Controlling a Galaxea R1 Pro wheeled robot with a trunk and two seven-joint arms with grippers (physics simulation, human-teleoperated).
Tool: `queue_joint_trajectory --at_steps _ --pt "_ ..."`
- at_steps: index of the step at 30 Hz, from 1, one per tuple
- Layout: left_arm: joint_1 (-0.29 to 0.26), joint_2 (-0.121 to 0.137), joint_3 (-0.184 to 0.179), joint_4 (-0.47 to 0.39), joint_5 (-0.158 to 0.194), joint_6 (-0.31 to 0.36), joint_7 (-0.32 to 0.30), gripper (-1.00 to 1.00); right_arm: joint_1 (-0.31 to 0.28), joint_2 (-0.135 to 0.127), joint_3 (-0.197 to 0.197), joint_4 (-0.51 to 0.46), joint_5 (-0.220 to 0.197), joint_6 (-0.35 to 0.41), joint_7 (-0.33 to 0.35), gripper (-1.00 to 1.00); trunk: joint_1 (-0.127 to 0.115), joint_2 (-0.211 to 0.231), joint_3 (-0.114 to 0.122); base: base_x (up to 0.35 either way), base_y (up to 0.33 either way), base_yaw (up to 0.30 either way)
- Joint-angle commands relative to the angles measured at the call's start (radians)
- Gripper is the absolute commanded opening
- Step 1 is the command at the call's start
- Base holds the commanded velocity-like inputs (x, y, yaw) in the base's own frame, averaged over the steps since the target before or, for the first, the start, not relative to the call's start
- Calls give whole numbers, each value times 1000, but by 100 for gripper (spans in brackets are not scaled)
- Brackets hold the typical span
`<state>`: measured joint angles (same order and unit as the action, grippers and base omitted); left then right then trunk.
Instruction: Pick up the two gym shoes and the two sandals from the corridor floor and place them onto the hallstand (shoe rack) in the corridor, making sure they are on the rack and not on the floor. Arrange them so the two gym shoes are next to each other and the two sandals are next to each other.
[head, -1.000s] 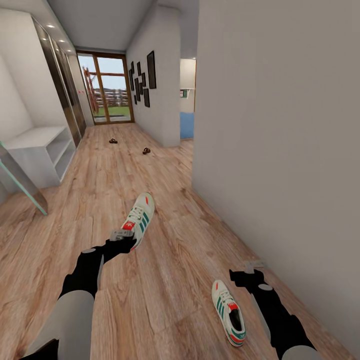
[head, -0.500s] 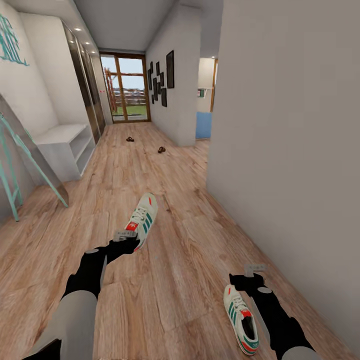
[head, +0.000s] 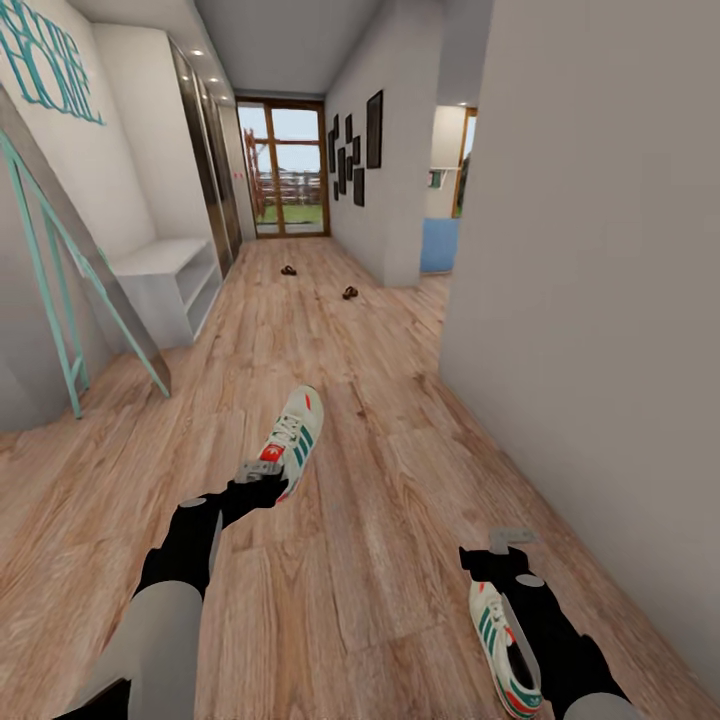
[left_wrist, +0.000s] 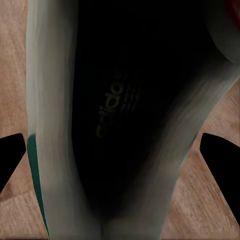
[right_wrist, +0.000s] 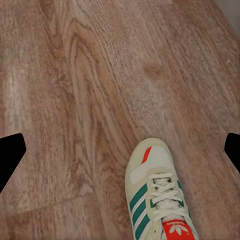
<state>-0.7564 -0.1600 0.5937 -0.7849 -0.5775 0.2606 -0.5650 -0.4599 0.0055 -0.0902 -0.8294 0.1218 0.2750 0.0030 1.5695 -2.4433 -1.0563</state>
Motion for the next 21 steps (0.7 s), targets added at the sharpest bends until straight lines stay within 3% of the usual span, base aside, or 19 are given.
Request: queue_joint_trajectory --at_steps 1,8,15,21 --pt "-1 -1 6 -2 -4 5 -8 -100 0 1 -2 -2 10 6 1 100 4 -8 -6 0 0 55" --pt "-1 0 6 -3 -6 5 -8 -100 0 1 -3 -3 12 6 0 100 31 -57 -39 0 0 17" --pt "-1 0 6 -2 -6 5 -6 -100 -1 -16 -4 -10 20 -23 5 100 34 -58 -75 0 0 1" --pt "-1 -1 6 -2 -5 5 -6 -100 -2 -30 13 -83 73 -50 8 100 36 -60 -100 0 0 0"
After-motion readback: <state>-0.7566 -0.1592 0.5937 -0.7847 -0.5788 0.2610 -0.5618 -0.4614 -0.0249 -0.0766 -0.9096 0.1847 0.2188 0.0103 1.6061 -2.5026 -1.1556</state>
